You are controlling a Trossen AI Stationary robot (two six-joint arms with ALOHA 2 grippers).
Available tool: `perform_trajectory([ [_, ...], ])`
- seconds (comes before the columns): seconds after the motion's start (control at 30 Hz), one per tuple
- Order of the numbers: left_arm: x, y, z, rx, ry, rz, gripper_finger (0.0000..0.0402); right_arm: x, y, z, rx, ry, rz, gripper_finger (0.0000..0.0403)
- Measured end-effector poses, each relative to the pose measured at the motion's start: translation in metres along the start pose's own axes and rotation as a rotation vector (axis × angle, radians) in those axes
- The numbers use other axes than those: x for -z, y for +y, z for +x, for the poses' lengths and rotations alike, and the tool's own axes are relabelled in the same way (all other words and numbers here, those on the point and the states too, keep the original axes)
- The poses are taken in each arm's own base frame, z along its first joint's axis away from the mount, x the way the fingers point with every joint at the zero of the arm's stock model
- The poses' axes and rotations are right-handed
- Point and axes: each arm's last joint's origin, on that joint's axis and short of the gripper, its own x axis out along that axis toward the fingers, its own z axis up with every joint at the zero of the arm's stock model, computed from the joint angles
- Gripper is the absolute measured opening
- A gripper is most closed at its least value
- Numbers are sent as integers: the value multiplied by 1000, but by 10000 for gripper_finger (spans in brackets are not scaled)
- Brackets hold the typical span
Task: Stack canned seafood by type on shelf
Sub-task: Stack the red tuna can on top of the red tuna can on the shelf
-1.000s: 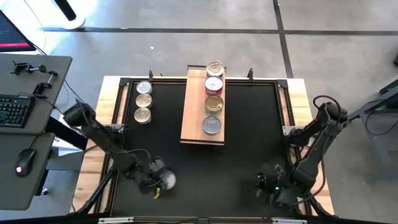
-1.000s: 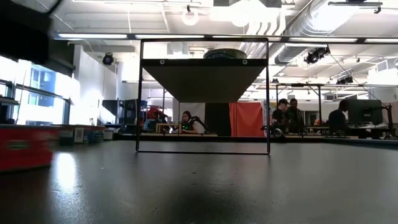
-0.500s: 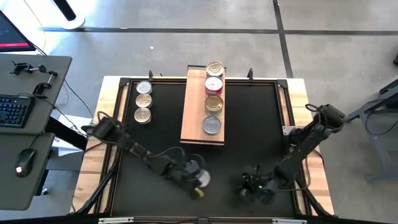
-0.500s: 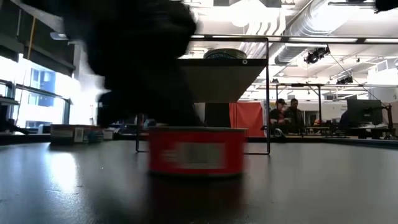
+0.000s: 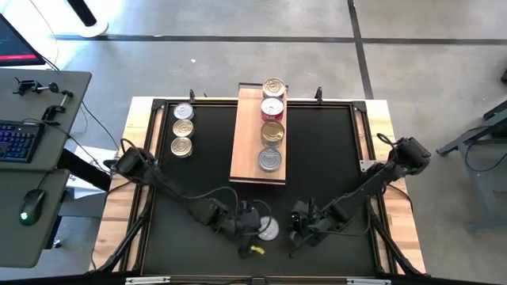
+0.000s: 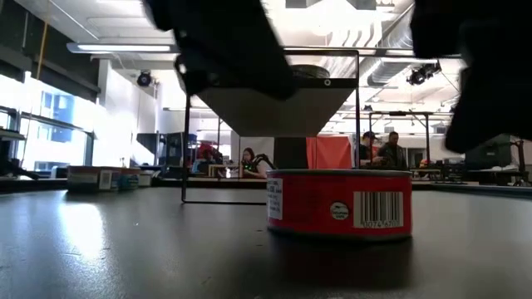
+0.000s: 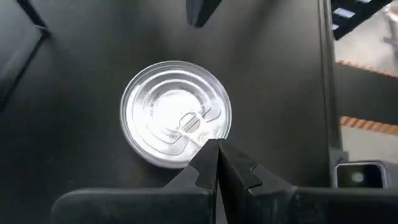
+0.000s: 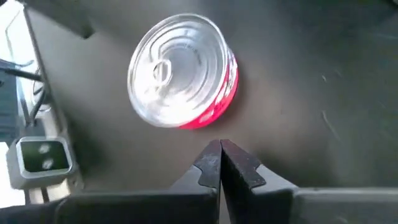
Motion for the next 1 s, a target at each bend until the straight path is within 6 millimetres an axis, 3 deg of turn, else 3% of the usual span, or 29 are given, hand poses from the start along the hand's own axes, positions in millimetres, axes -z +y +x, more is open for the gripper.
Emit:
perform_trajectory([
  [0.27, 12, -8, 16, -103, -89, 73, 0, 5, -9, 35, 18, 97, 57, 0],
  [0.43, 28, -4, 40, -122, -36, 70, 0, 6, -5, 42, -30, 86, 85, 0],
  [0.7, 30, -6, 46, -94, -40, 51, 0, 3, 2, 47, -38, 54, 90, 0],
  [0.83, 33, -5, 47, -98, -8, 61, 0, -3, 15, 42, -51, 41, 61, 0],
  [1.0, 45, -8, 47, -124, 48, 104, 0, -22, 52, 20, -125, -39, 28, 0],
])
